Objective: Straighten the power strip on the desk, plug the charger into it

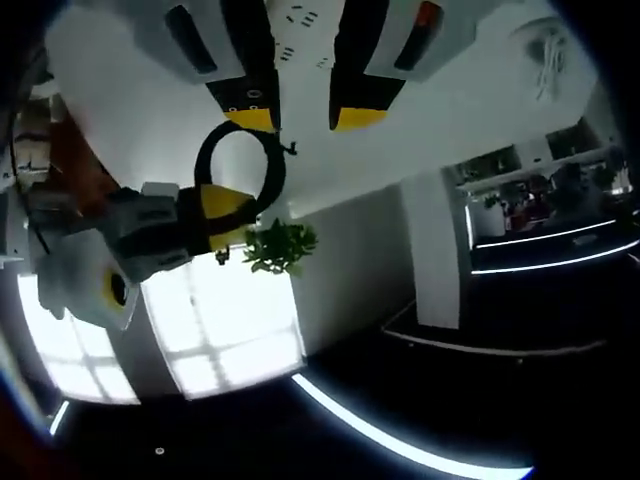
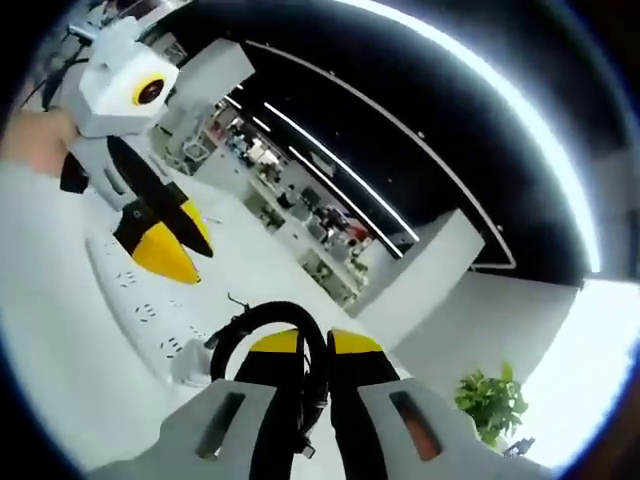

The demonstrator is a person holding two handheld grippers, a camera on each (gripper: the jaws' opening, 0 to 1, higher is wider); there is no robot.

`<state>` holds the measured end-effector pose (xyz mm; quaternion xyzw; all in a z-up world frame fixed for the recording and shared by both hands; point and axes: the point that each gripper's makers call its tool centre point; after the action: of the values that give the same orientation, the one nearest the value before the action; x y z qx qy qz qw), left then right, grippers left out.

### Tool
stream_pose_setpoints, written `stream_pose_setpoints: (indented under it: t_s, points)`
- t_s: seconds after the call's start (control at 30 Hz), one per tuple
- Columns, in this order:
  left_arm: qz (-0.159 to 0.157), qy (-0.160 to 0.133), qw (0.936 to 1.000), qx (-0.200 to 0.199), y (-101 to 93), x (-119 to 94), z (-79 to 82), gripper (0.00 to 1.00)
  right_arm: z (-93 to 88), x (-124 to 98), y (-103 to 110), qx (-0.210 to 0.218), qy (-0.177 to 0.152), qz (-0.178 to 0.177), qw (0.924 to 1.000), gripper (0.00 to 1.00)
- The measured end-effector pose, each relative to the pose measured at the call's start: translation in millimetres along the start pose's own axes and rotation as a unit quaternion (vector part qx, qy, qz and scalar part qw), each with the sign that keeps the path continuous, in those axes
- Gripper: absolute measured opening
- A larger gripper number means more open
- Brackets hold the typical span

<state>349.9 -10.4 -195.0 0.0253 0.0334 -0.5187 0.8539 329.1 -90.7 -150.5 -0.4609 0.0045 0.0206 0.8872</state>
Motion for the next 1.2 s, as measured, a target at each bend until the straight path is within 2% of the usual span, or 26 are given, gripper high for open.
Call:
stream_pose_setpoints:
  t_s: [0.23,0.43,0.67,0.8,1.03,1.2]
  points:
    - [-0.018,-0.027,0.9995,-0.004,-15.8,14,18.5,0.19,7.1,-8,-6,-0.024,-0.001,-0.019,0.9995,0.07]
    - [-0.026,-0.042,0.9987,0.015,-31.4,21,30.6,0.2,18.3,-16,-2,-0.017,-0.016,-0.011,0.9997,0.07]
    - [0.01,-0.036,0.9986,0.036,-23.8,20,27.2,0.2,31.8,-19,2,-0.011,-0.032,-0.007,0.9994,0.07]
    - [0.015,-0.045,0.9984,0.032,-21.5,18,28.0,0.2,40.9,-18,2,0.005,-0.046,-0.001,0.9989,0.07]
    - [0.042,-0.052,0.9954,0.069,-20.5,12,23.5,0.19,49.4,-15,10,0.016,-0.053,0.013,0.9984,0.07]
    - [0.06,-0.062,0.9902,0.11,-19.4,8,24.3,0.17,56.5,-16,11,0.021,-0.059,0.01,0.998,0.07]
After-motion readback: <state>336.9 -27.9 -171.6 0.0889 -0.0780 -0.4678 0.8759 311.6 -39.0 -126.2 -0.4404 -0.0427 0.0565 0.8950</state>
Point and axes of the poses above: the point that each gripper's makers call its tool centre point, and the gripper's own axes: x roughly forward along the fingers, y roughly to its left, z roughly out of its top, and after that the axes turned 6 degrees about -x, right-handed
